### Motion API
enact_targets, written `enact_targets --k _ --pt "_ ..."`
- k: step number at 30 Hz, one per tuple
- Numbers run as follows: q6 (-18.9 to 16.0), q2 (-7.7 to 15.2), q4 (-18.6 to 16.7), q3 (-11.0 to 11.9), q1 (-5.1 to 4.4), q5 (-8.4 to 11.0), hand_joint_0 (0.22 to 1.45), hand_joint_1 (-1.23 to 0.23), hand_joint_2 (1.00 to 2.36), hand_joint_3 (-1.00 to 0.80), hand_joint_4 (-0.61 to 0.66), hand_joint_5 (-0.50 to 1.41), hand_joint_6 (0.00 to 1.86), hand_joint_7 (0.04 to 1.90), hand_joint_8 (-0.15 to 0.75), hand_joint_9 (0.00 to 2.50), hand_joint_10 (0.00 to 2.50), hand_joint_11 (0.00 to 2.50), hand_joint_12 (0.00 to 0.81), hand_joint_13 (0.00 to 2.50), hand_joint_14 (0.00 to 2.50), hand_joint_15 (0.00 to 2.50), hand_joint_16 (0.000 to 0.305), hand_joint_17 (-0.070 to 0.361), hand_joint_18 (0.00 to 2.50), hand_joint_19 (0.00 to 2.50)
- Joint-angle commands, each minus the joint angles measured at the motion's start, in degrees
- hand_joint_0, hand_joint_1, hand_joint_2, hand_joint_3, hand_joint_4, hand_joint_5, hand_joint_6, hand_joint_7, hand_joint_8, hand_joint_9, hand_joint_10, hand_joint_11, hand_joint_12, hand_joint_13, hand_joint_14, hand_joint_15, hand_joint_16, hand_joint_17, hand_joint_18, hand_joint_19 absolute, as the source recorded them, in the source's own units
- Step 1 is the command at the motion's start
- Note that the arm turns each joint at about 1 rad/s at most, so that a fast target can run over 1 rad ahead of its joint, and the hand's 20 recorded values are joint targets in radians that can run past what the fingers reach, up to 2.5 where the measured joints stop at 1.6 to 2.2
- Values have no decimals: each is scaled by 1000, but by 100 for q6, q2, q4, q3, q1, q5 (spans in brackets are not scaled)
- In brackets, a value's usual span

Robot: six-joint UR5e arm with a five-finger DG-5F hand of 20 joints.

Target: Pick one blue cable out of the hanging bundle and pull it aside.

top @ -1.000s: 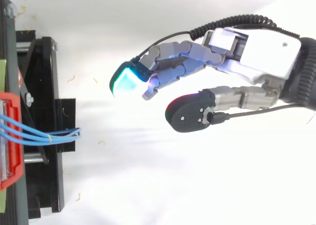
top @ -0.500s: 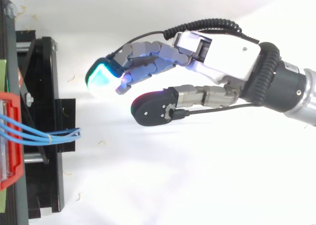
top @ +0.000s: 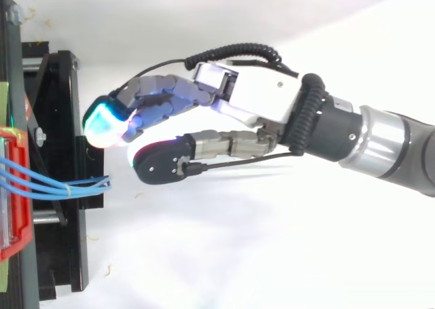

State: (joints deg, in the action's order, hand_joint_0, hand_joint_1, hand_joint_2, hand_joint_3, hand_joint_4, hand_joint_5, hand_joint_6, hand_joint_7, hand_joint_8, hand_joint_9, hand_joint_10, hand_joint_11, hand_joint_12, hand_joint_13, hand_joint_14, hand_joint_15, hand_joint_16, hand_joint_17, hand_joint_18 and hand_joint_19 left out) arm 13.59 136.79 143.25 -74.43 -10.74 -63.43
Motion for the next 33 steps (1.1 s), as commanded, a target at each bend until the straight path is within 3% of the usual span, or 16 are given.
enact_targets --k 1,7,14,17,23,33 --pt "-14 67 -7 113 -24 -47 488 -448 1004 -452 356 -188 503 833 318 674 10 378 382 412 4 139 64 143 455 251" --pt "21 67 -201 131 -77 -56 488 -449 1005 -453 357 -188 503 832 318 676 10 378 381 416 5 136 64 143 457 251" --pt "408 76 -394 131 -121 -21 488 -449 1004 -454 358 -188 502 833 317 677 10 374 382 421 5 138 64 144 459 255" --pt "408 76 -376 122 -138 -21 488 -449 1004 -454 361 -188 502 834 318 680 12 375 382 423 4 142 64 144 461 254" --pt "381 304 -596 219 -156 -38 488 -449 1004 -456 362 -187 503 835 317 684 10 373 384 428 4 143 64 144 459 254" --pt "416 313 -702 236 -174 -38 489 -450 1004 -454 364 -186 502 840 320 698 10 381 383 443 5 149 63 143 466 264"
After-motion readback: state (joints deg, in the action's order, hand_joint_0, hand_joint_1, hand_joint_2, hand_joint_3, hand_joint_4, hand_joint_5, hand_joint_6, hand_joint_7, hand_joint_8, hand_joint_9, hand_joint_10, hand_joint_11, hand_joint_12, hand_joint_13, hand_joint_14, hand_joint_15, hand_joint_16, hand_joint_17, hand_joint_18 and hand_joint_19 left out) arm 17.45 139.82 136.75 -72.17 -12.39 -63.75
